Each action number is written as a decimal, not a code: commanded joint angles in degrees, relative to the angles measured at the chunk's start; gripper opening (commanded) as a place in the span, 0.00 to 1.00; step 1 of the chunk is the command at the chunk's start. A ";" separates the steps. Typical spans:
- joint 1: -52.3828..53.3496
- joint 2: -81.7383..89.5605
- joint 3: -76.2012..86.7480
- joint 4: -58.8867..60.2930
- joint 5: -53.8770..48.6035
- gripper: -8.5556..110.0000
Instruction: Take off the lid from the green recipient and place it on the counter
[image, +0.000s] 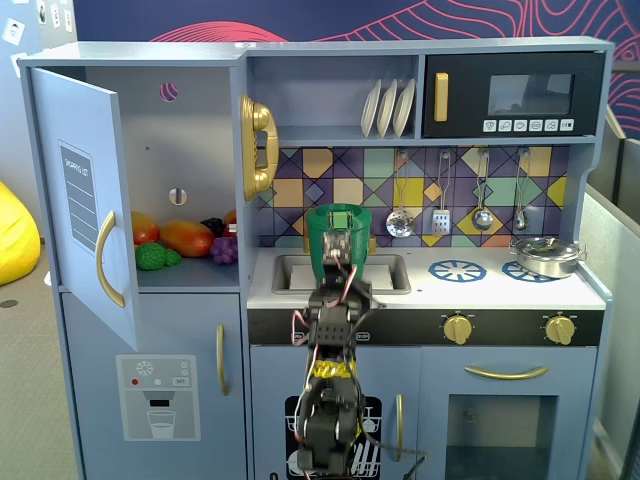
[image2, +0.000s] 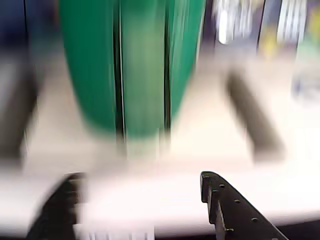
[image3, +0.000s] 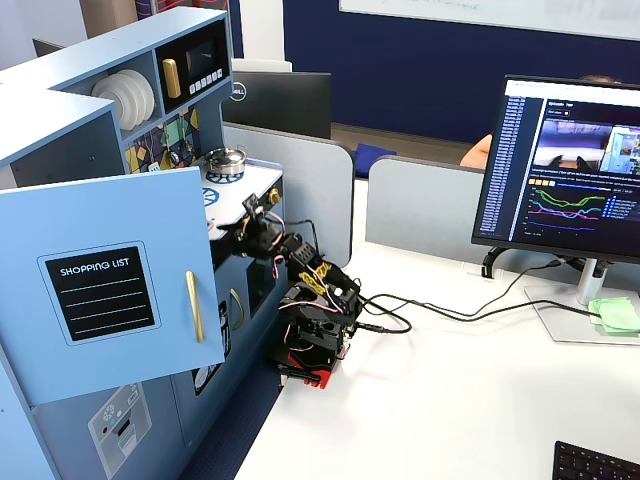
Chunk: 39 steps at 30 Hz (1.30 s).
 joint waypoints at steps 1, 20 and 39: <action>1.85 -8.44 -11.95 -4.75 1.76 0.35; 0.35 -32.26 -31.03 -14.85 -0.88 0.33; -2.46 -42.45 -40.08 -14.24 -1.93 0.32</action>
